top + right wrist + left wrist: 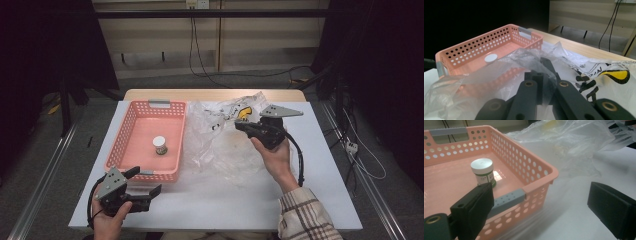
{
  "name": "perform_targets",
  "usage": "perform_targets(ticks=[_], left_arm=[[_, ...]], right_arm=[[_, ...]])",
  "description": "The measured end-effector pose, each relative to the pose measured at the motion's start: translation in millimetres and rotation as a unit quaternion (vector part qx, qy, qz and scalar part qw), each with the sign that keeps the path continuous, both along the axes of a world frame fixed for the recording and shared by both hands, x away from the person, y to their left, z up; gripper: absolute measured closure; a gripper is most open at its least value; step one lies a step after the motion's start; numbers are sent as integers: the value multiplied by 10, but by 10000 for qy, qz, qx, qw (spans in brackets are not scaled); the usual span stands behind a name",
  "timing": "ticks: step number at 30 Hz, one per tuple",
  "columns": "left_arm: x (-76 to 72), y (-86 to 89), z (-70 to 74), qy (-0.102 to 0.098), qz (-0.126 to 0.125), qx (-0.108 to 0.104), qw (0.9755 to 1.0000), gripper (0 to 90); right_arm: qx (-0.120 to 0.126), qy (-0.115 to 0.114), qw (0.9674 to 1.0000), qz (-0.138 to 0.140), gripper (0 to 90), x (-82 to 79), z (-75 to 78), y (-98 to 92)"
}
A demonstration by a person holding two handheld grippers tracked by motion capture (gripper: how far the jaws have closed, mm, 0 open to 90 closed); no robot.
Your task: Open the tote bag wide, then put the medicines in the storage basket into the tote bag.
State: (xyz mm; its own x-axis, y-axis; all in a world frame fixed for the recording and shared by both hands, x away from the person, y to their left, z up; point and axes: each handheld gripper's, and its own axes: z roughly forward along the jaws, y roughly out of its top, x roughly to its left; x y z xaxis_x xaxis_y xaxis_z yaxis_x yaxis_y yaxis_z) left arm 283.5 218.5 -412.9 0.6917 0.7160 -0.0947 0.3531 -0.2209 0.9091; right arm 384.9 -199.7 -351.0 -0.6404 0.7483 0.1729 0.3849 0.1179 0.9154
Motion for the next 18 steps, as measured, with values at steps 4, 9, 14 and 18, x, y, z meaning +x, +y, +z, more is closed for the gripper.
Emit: perform_targets(ticks=[4,9,14,18], left_arm=[[4,8,4,-24,15,-1,10000,66],[3,-7,9,-7,-2,17,10000,66],[-11,-9,8,1,3,61,10000,66],[-8,-6,8,7,16,50,10000,62]], right_arm=[[27,-73,10000,16,900,-5,22,17],[30,-103,9999,39,900,-36,33,20],[-17,-29,10000,-10,900,-57,5,-10],[-9,-14,10000,-23,900,-60,4,-28]])
